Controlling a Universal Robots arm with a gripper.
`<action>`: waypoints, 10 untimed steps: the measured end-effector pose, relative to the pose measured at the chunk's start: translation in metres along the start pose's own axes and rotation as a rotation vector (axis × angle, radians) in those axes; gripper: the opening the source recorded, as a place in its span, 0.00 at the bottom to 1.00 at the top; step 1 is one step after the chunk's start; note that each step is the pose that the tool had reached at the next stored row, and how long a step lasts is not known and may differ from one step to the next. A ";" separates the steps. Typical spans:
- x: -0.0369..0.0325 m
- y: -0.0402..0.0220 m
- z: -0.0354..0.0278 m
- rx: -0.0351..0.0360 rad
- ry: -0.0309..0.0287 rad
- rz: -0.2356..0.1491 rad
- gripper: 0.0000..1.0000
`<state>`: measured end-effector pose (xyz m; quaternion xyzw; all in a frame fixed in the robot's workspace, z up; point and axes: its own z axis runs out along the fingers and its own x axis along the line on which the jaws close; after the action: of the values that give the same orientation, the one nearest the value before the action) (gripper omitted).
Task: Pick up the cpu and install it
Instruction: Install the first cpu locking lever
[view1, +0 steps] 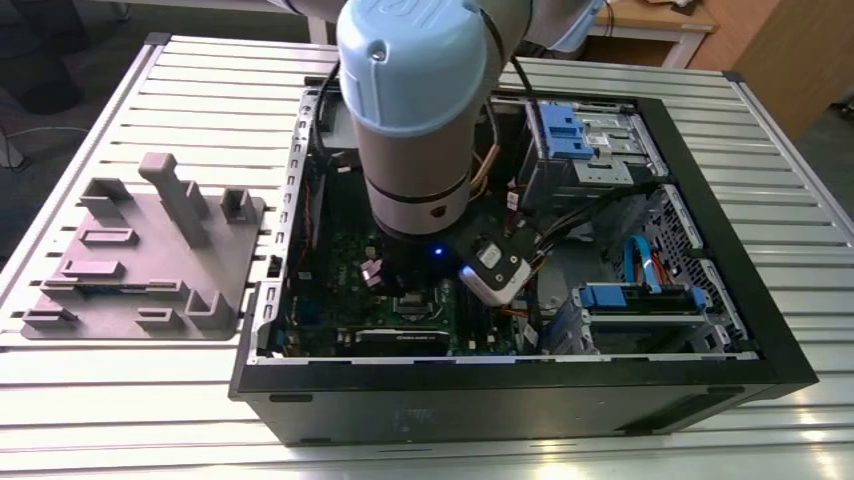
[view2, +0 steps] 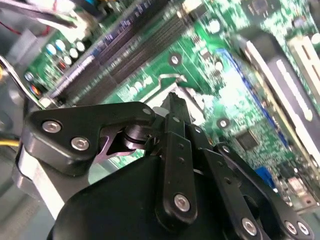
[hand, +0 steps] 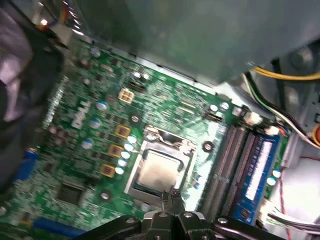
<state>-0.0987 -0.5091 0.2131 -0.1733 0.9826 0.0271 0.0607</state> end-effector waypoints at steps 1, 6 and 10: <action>0.0014 0.0015 -0.0002 0.0000 -0.0001 0.001 0.11; 0.0016 0.0069 -0.0030 0.0005 -0.0001 0.004 0.11; 0.0009 0.0078 -0.0055 0.0004 -0.0004 0.005 0.11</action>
<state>-0.1028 -0.5025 0.2187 -0.1709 0.9830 0.0271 0.0609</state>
